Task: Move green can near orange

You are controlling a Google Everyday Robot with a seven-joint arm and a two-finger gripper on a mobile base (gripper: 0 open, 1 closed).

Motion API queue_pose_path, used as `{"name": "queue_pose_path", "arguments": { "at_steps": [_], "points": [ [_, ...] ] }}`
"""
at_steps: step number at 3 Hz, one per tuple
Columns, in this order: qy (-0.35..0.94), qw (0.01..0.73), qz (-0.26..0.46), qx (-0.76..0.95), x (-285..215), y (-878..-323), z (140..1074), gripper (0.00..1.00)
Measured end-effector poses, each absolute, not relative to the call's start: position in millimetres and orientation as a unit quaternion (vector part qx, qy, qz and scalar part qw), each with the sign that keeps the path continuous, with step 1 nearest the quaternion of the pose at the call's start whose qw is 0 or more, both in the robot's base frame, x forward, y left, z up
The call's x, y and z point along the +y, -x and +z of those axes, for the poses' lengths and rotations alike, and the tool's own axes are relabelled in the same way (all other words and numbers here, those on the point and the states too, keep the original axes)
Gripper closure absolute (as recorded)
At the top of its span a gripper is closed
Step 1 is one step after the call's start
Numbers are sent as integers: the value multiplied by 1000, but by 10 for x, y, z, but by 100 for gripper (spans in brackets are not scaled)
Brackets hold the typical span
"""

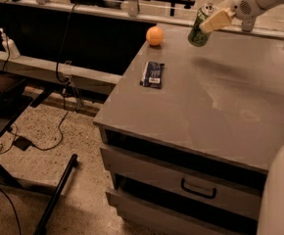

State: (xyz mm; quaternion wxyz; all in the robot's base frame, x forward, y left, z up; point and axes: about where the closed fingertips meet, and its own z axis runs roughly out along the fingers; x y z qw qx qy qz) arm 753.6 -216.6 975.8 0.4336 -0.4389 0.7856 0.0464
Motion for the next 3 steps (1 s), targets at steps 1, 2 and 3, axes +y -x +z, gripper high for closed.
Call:
{"name": "queue_pose_path", "arguments": {
  "at_steps": [1, 2, 3],
  "points": [
    [418, 437, 52, 795, -1939, -7953, 9385, 100],
    [418, 437, 52, 795, -1939, -7953, 9385, 100],
    [422, 424, 72, 798, -1761, -7980, 9276, 100]
  ]
}}
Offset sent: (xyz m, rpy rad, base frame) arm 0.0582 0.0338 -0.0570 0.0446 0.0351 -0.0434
